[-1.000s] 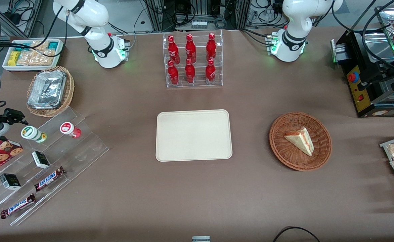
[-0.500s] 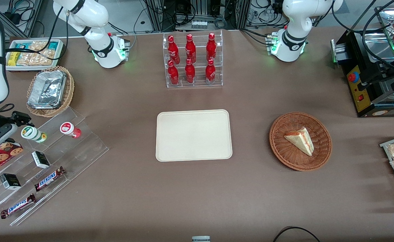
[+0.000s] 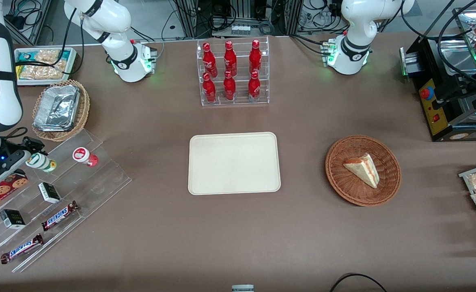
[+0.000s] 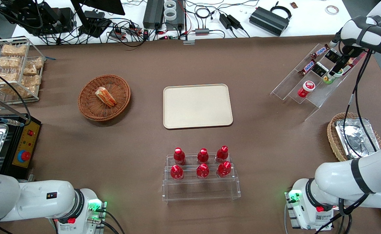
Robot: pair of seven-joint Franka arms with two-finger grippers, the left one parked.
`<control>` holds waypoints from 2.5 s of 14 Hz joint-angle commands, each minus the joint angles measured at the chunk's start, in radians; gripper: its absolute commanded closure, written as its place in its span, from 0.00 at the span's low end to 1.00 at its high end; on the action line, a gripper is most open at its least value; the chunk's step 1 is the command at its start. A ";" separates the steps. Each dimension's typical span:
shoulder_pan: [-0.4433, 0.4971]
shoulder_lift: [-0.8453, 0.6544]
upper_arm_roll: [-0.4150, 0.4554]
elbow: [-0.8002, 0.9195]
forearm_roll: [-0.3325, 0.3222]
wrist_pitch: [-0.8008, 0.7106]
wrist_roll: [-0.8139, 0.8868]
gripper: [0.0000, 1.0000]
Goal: Place green gum on tray
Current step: 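Lower the open right gripper around the gum bottle and close it, then lift the gum bottle and carry it over the cream tray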
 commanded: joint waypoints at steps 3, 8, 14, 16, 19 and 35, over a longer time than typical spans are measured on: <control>-0.025 -0.020 0.007 -0.046 0.022 0.045 -0.070 0.05; -0.025 -0.023 0.007 -0.049 0.021 0.043 -0.076 0.94; -0.013 -0.040 0.016 -0.026 0.021 0.002 -0.034 1.00; 0.022 -0.042 0.017 0.020 0.021 -0.051 0.015 1.00; 0.077 -0.042 0.017 0.073 0.013 -0.128 0.127 1.00; 0.616 0.016 0.017 0.121 0.047 -0.151 1.133 1.00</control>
